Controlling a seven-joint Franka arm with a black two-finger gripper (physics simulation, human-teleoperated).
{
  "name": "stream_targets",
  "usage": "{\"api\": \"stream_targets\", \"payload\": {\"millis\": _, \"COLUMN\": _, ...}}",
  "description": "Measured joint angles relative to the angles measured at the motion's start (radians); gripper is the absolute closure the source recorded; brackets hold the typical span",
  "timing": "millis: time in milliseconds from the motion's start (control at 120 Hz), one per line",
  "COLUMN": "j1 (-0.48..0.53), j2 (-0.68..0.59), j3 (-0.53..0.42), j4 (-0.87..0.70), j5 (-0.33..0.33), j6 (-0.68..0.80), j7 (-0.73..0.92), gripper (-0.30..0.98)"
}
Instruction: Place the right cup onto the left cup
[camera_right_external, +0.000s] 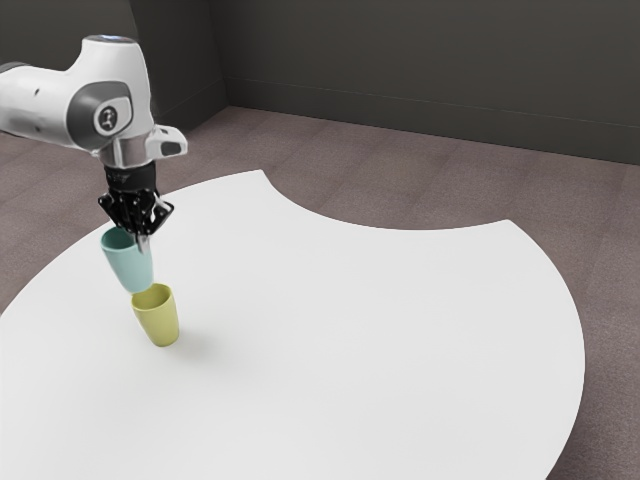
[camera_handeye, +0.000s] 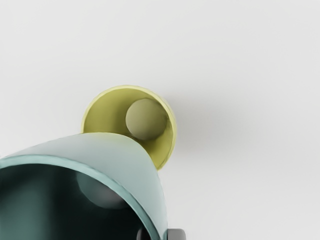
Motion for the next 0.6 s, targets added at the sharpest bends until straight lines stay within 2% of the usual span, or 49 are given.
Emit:
{"api": "stream_targets", "payload": {"millis": 275, "j1": 0.069, "j2": 0.034, "j3": 0.016, "j4": 0.017, "j5": 0.005, "j6": 0.008, "j7": 0.002, "gripper": 0.79}}
{"api": "stream_targets", "payload": {"millis": 600, "j1": 0.003, "j2": 0.04, "j3": 0.017, "j4": 0.019, "j5": 0.001, "j6": 0.037, "j7": 0.005, "gripper": 0.79}}
